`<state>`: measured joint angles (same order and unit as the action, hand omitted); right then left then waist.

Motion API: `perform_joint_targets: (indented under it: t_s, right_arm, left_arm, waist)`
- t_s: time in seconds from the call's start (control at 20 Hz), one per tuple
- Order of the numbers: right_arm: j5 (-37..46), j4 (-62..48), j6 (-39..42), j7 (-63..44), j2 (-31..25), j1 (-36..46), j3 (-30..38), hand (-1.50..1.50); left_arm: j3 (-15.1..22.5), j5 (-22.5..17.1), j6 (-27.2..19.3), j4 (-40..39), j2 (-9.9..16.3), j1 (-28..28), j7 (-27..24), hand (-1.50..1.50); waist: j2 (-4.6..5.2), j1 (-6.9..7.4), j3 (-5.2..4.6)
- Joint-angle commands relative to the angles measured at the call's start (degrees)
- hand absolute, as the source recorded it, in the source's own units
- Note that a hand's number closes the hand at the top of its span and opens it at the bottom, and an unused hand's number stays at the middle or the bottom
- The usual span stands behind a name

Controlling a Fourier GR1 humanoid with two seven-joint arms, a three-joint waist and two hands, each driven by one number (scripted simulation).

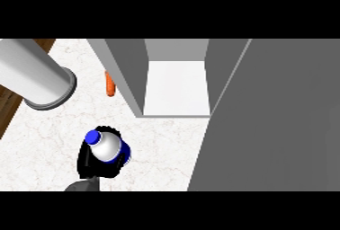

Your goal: Pick up the bottled water, place it into the cabinet and close the cabinet

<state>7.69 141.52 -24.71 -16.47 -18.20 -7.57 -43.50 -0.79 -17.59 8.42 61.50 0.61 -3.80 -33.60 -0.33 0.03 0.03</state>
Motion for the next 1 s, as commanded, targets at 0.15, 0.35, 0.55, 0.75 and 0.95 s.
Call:
perform_joint_targets:
  t_s: [0.15,0.35,0.55,0.75,0.95]
  right_arm:
    - [2.91,6.11,1.02,-3.08,-1.25,0.01,1.64,-1.5]
    - [7.98,3.98,-0.52,-7.72,2.89,4.89,-2.31,-1.5]
    - [5.87,2.39,-0.67,1.38,0.91,-1.26,-2.93,-1.5]
    - [2.94,4.33,0.74,-3.03,-0.08,1.51,1.99,-1.5]
    - [7.57,7.4,-0.75,0.26,-2.37,-4.83,-5.24,-1.5]
  left_arm:
    - [9.42,-3.45,-10.01,13.54,-0.59,1.62,8.12,1.5]
    - [9.85,-0.97,-10.53,21.29,-0.59,2.76,12.66,1.5]
    - [14.14,-1.52,-17.97,22.6,-0.6,0.04,13.33,1.5]
    - [17.24,-2.23,-23.19,20.65,-0.6,-5.41,14.84,1.5]
    - [18.84,-1.61,-28.43,21.34,-0.6,-10.46,20.25,1.5]
  waist:
    - [0.14,-0.3,-0.03]
    - [0.09,0.03,-0.1]
    - [0.15,-0.41,-0.03]
    - [0.27,-0.42,-0.05]
    - [0.09,-1.02,-0.05]
